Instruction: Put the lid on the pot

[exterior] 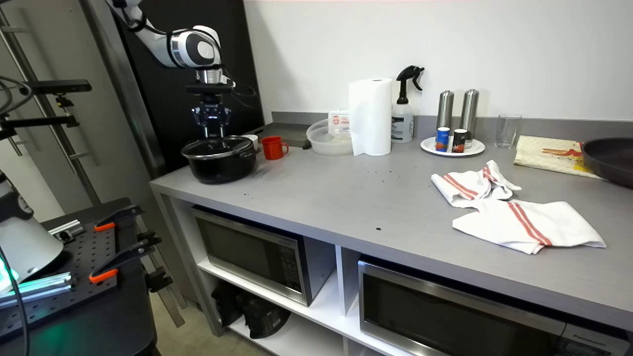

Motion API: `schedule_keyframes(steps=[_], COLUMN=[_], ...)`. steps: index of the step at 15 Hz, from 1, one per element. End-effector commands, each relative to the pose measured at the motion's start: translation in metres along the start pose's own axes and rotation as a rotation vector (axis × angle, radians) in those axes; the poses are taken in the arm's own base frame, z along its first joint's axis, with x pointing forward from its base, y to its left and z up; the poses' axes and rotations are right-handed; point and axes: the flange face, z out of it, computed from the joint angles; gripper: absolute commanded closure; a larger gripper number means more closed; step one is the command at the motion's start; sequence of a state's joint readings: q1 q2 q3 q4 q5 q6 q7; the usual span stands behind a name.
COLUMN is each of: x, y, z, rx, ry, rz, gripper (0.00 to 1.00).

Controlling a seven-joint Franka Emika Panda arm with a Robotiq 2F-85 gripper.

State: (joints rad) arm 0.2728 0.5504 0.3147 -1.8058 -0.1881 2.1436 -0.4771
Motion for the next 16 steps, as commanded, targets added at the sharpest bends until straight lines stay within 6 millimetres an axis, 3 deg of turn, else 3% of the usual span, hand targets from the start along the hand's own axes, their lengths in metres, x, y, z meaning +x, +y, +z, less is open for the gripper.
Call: schedule_keyframes(steps=[1, 16], x=[0.007, 0.007], y=[-0.003, 0.008], z=[-0.007, -0.015], rx=[-0.006, -0.024], ry=[0.003, -0.010], rz=[-0.028, -0.022], gripper=[0.75, 0.75])
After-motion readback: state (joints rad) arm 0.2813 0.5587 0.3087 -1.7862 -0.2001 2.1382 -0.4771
